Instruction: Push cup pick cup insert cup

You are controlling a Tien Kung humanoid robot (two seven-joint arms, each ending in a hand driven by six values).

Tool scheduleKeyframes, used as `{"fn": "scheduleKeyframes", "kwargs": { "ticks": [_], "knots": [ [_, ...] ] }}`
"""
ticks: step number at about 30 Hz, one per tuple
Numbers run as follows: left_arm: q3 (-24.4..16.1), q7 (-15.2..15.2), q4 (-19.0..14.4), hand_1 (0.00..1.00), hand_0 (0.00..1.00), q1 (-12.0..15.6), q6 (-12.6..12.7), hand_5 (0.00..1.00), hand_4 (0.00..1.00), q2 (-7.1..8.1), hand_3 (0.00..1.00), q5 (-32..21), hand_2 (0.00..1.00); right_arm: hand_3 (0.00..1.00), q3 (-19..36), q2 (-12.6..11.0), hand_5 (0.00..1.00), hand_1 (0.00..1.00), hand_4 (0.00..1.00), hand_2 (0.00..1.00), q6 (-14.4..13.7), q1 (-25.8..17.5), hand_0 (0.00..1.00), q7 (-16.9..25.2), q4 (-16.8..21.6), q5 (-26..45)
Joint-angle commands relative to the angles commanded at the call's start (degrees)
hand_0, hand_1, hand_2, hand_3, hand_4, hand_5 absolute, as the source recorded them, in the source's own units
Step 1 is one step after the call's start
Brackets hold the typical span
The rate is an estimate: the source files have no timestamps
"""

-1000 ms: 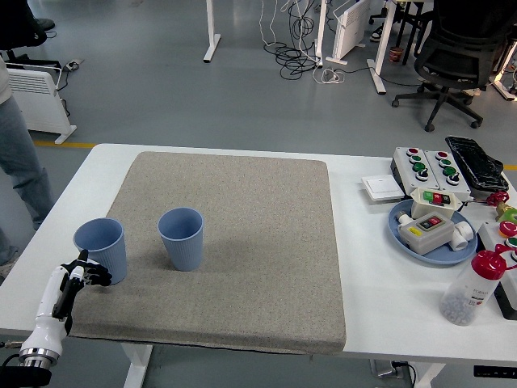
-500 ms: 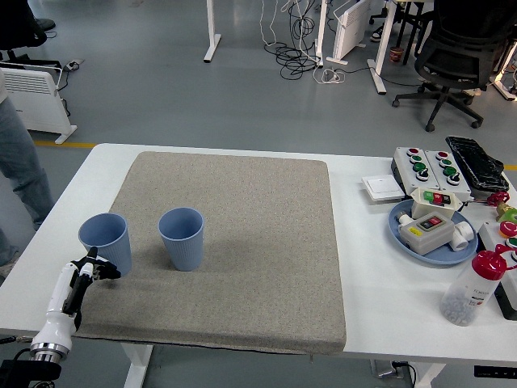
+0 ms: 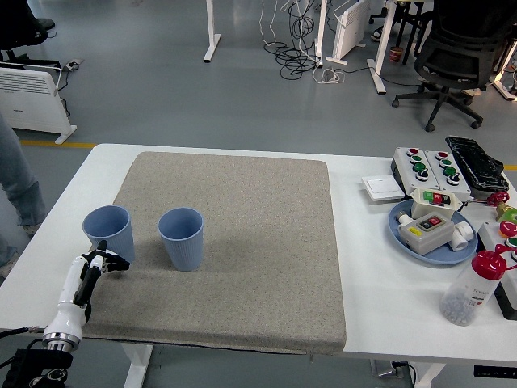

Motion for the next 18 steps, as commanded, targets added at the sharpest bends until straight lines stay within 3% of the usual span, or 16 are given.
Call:
{"fn": "scheduleKeyframes", "kwargs": {
  "ticks": [6,18],
  "knots": [
    [-0.68,-0.20,2.70,0.458,0.550,-2.05,0.23,0.998,0.534,-1.63,0.391,0.37,0.422,0.584,0.00,-0.01,0.501,0.697,0.093,0.719,0.00,-0.08,0.751,-0.01,0.02,0.00],
    [-1.71,0.53,8.31,0.466,0.552,-6.89,-0.11,0.998,0.528,-3.35,0.393,3.85,0.426,0.584,0.05,-0.04,0.503,0.696,0.092,0.716,-0.01,0.03,0.750,0.02,0.03,-0.16]
  ]
}}
